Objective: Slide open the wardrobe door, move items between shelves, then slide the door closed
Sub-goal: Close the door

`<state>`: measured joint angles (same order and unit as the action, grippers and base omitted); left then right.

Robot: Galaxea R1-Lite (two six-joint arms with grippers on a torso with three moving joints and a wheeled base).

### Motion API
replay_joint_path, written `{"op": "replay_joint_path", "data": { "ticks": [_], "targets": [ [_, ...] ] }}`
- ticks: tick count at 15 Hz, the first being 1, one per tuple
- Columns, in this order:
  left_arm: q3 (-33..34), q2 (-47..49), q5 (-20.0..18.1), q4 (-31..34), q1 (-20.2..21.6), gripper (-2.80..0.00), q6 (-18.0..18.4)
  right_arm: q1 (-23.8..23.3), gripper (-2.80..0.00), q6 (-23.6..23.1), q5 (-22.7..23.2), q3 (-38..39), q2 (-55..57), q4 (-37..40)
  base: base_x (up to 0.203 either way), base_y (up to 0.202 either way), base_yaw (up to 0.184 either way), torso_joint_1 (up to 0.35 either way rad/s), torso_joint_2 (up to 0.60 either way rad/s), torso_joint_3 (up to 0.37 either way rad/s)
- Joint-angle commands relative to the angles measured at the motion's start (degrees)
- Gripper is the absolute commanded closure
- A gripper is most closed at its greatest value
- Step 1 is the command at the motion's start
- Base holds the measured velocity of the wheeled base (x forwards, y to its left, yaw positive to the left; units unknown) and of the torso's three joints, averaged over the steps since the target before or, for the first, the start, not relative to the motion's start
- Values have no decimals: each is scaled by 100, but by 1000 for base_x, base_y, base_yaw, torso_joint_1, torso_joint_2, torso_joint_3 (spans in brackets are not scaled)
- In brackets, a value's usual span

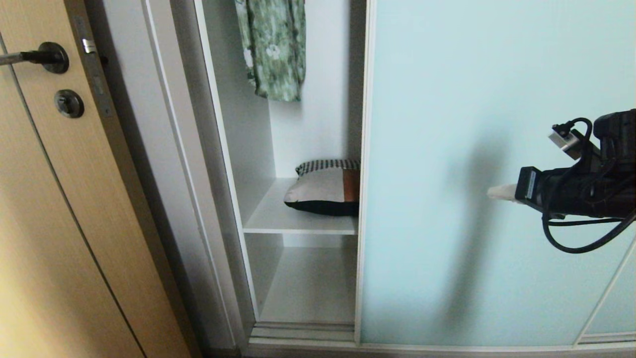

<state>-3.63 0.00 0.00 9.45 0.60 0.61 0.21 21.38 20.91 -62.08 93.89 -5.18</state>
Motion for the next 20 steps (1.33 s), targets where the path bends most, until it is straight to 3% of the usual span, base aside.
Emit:
{"op": "replay_joint_path", "data": {
  "ticks": [1, 4, 8, 15, 20],
  "targets": [
    [3, 9, 0, 4, 2, 0, 1, -41, 0, 5, 18, 194, -182, -34, 0, 0, 0, 0, 0, 0],
    [-6, 9, 0, 4, 2, 0, 1, -209, 0, 28, 16, 429, -386, -131, 0, 0, 0, 0, 0, 0],
    [-1, 9, 0, 4, 2, 0, 0, -882, 0, 18, 24, 560, -580, -141, 0, 0, 0, 0, 0, 0],
    [3, 9, 0, 4, 2, 0, 1, -3423, 0, 10, 389, 342, -416, -395, 0, 0, 0, 0, 0, 0],
    [2, 9, 0, 4, 2, 0, -7, -4638, 0, 54, 427, -168, 493, -510, 0, 0, 0, 0, 0, 0]
  ]
}}
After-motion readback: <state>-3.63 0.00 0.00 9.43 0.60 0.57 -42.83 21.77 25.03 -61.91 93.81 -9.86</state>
